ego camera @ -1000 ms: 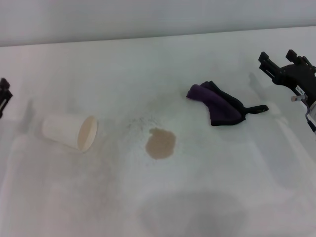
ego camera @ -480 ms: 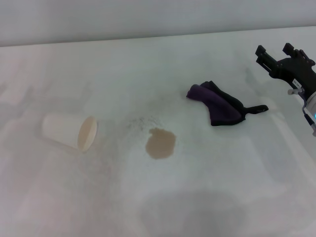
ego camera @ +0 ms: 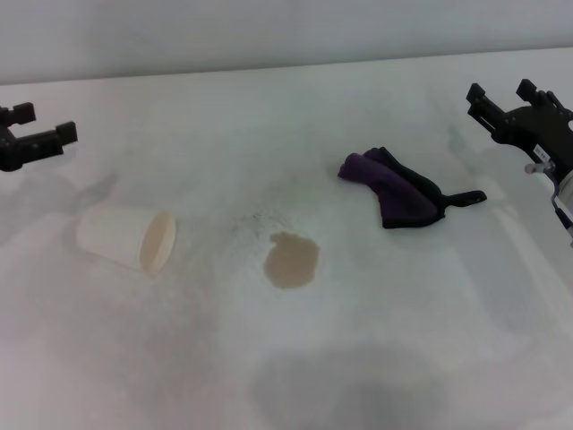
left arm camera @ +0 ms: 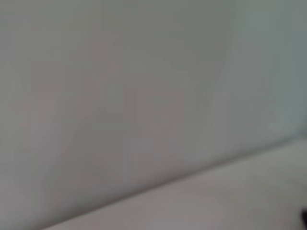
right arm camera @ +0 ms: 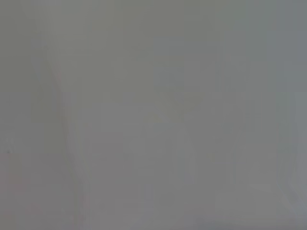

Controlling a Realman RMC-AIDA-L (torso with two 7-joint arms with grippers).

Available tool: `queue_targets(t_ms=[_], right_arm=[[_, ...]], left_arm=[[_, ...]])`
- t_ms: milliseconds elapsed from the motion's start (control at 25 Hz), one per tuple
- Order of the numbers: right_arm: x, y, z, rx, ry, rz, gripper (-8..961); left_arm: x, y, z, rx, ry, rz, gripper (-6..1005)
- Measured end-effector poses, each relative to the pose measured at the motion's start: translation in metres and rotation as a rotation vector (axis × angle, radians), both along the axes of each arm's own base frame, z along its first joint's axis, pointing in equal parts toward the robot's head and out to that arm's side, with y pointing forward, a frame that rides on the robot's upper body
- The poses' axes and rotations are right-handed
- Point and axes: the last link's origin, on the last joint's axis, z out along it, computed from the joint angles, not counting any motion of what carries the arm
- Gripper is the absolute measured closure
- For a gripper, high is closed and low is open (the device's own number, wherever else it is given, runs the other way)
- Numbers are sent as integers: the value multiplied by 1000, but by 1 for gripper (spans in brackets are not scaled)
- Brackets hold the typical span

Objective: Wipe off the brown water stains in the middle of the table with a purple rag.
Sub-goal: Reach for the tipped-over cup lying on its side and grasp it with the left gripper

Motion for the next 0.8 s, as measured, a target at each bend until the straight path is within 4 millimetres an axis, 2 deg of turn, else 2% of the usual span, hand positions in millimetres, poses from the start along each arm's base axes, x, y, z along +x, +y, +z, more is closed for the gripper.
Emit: queue_targets(t_ms=[280,600,800], right_arm=[[4,-2,1,2,-8,-16,78],[8,-3,4,6,-16,-25,78],[12,-2,6,7,-31,-47,78]], left_arm=[[5,14,6,-97,240,-127,115],[9,18,8,-167,449,-324,116],[9,23,11,-213,535,-356,117]])
